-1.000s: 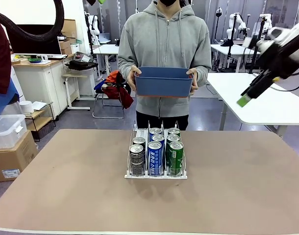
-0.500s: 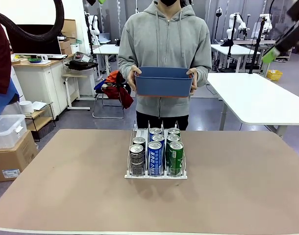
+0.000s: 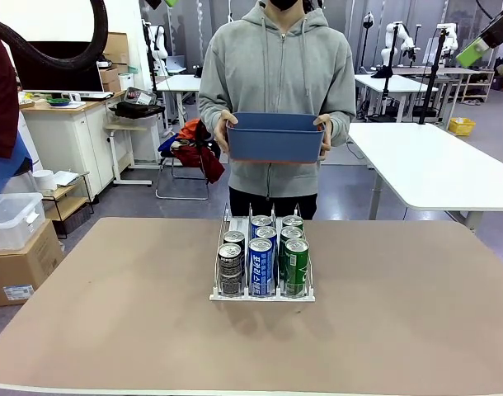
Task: Fill the beverage cans into the dispenser.
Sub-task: Pick up the Pepsi coke handed by the human.
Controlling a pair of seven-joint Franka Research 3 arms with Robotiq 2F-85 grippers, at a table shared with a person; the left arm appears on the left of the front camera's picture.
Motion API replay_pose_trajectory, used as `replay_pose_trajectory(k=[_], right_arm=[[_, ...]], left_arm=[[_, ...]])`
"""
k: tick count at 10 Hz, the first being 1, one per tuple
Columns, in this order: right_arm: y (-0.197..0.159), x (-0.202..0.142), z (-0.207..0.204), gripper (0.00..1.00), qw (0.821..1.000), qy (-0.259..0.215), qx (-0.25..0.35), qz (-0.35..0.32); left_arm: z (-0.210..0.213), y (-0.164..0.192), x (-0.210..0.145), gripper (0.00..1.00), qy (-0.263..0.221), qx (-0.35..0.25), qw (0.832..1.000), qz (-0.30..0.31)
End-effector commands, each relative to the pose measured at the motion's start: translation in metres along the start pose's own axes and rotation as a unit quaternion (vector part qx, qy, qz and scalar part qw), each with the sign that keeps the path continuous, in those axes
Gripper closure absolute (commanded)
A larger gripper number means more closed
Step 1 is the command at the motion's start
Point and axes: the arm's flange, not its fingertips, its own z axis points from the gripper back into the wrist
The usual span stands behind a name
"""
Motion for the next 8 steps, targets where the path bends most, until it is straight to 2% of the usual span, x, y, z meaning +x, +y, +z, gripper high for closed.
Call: replay_pose_trajectory(k=[1, 2, 5, 7, 8], right_arm=[[0.001, -0.003, -0.005, 0.0, 1.0, 0.002, 0.001, 0.002], [0.0, 0.0, 0.0, 0.0, 1.0, 0.0, 0.0, 0.0], [-0.037, 0.017, 0.013, 0.0, 0.998, -0.055, -0.022, -0.001], [-0.052, 0.028, 0.025, 0.0, 0.997, -0.065, -0.038, -0.003], [-0.064, 0.031, 0.031, 0.0, 0.997, -0.073, -0.026, 0.002]], left_arm=[[0.002, 0.001, 0.001, 0.0, 0.001, -0.003, 1.0, -0.001], [0.002, 0.001, 0.001, 0.0, 0.001, -0.003, 1.0, -0.001], [0.002, 0.001, 0.001, 0.0, 0.001, -0.003, 1.0, -0.001], [0.002, 0.001, 0.001, 0.0, 0.001, -0.003, 1.0, -0.001], [0.002, 0.001, 0.001, 0.0, 0.001, -0.003, 1.0, -0.001]])
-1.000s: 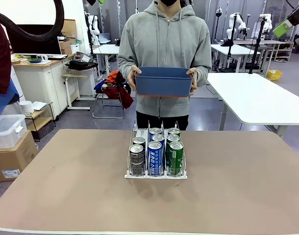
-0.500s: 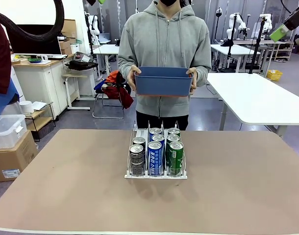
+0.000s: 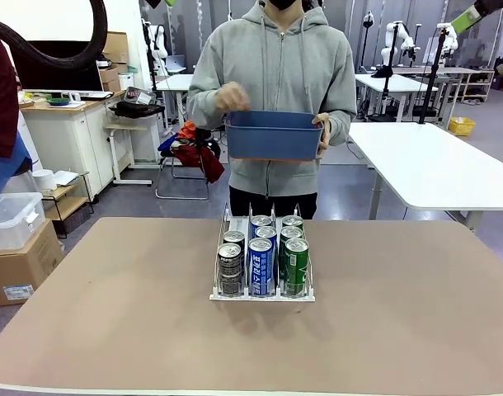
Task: Fill the beverage cans into the dispenser.
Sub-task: Pick up the Pepsi coke handed by the human.
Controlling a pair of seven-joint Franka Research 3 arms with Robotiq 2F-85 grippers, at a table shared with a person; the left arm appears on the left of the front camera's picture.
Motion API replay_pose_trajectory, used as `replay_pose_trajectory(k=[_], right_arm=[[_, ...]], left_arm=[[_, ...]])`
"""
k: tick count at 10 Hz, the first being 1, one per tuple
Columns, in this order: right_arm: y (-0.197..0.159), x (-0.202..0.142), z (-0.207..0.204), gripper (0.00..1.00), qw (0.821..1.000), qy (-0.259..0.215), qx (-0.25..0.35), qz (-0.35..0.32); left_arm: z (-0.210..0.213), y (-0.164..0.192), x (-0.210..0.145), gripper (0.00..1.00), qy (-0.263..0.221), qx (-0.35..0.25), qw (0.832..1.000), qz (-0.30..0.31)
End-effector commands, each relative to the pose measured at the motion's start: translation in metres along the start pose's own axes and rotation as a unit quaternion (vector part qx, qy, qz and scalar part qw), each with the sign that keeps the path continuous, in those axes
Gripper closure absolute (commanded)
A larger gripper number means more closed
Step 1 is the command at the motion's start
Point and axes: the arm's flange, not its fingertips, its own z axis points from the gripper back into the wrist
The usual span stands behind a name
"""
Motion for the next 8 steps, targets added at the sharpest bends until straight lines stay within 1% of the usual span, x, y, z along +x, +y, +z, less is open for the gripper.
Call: replay_pose_trajectory(k=[1, 2, 3, 4, 5, 8], right_arm=[[-0.025, 0.012, 0.007, 0.0, 0.999, -0.025, 0.009, 0.018], [-0.024, 0.014, 0.008, 0.0, 0.999, -0.028, 0.009, 0.017], [-0.02, 0.006, 0.021, 0.0, 0.999, -0.009, 0.028, 0.012], [-0.032, 0.007, 0.019, 0.0, 0.999, -0.009, 0.029, 0.025], [-0.019, 0.012, 0.008, 0.0, 1.0, -0.015, 0.003, 0.005], [-0.019, 0.012, 0.008, 0.0, 1.0, -0.015, 0.003, 0.005]], left_arm=[[0.002, 0.001, 0.001, 0.0, 0.001, -0.003, 1.0, -0.001], [0.002, 0.001, 0.001, 0.0, 0.001, -0.003, 1.0, -0.001], [0.002, 0.001, 0.001, 0.0, 0.001, -0.003, 1.0, -0.001], [0.002, 0.001, 0.001, 0.0, 0.001, -0.003, 1.0, -0.001], [0.002, 0.001, 0.001, 0.0, 0.001, -0.003, 1.0, -0.001], [0.002, 0.001, 0.001, 0.0, 0.001, -0.003, 1.0, -0.001]])
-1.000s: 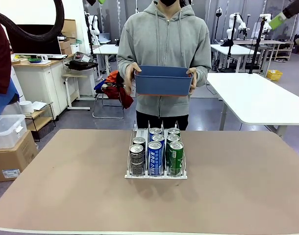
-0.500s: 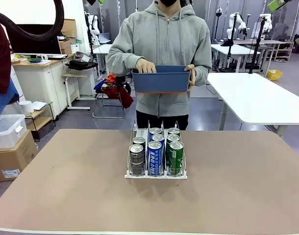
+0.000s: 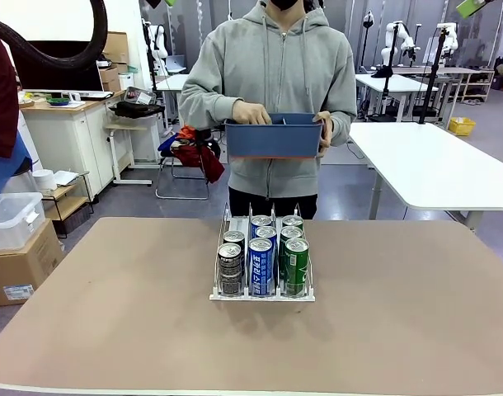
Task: Fill the beverage cans into the dispenser.
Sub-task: Pick up the Pepsi coke handed by the human.
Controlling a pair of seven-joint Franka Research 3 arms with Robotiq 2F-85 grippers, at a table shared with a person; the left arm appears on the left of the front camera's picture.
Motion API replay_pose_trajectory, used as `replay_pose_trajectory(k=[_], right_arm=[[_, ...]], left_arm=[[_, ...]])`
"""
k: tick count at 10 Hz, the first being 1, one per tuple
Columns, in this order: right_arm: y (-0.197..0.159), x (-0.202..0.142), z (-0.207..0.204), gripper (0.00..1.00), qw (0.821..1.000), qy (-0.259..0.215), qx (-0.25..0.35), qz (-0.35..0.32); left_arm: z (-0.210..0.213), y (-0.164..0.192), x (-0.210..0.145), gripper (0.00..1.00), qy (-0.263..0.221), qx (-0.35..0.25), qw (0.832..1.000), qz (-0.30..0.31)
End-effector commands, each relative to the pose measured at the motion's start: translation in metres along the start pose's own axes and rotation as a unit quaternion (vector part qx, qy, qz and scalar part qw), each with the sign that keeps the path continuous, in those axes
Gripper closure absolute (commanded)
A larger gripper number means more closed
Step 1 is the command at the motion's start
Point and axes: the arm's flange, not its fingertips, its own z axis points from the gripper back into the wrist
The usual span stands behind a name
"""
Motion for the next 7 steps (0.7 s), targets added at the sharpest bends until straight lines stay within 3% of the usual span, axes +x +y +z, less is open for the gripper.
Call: replay_pose_trajectory(k=[1, 7], right_arm=[[0.0006, 0.0001, -0.0025, 0.0, 1.0, -0.01, -0.006, -0.004], [0.0006, 0.0001, -0.0025, 0.0, 1.0, -0.01, -0.006, -0.004]], left_arm=[[0.0023, 0.0012, 0.0011, 0.0, 0.001, -0.003, 1.0, -0.001], [0.0023, 0.0012, 0.0011, 0.0, 0.001, -0.003, 1.0, -0.001]])
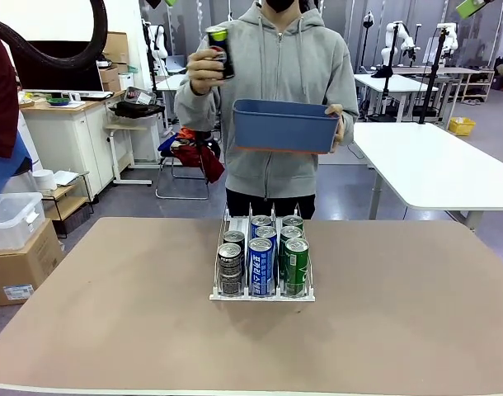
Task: Fill the beverage cans into the dispenser.
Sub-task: Pick up the Pepsi coke handed by the human.
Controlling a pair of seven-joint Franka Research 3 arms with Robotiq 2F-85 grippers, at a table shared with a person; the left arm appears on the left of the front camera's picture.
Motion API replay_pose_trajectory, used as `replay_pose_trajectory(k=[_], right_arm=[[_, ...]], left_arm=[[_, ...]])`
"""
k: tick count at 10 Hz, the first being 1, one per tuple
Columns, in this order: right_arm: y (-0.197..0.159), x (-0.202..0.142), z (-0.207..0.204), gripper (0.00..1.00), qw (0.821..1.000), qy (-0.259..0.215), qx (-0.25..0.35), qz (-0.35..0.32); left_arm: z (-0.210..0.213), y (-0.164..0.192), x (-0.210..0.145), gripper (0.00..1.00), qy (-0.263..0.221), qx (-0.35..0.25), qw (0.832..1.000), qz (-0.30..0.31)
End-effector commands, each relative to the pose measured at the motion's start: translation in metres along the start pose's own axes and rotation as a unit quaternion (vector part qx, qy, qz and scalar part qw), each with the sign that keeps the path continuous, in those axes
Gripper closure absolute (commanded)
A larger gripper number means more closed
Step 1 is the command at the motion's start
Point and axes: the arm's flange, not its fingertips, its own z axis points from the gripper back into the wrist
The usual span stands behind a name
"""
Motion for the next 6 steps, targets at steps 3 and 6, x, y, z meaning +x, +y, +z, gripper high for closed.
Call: replay_pose_trajectory(k=[3, 6], right_arm=[[0.0011, 0.0005, -0.0029, 0.0, 1.0, -0.01, -0.004, -0.004], [0.0011, 0.0005, -0.0029, 0.0, 1.0, -0.01, -0.004, -0.004]], left_arm=[[0.0023, 0.0012, 0.0011, 0.0, 0.001, -0.003, 1.0, -0.001], [0.0023, 0.0012, 0.0011, 0.0, 0.001, -0.003, 1.0, -0.001]])
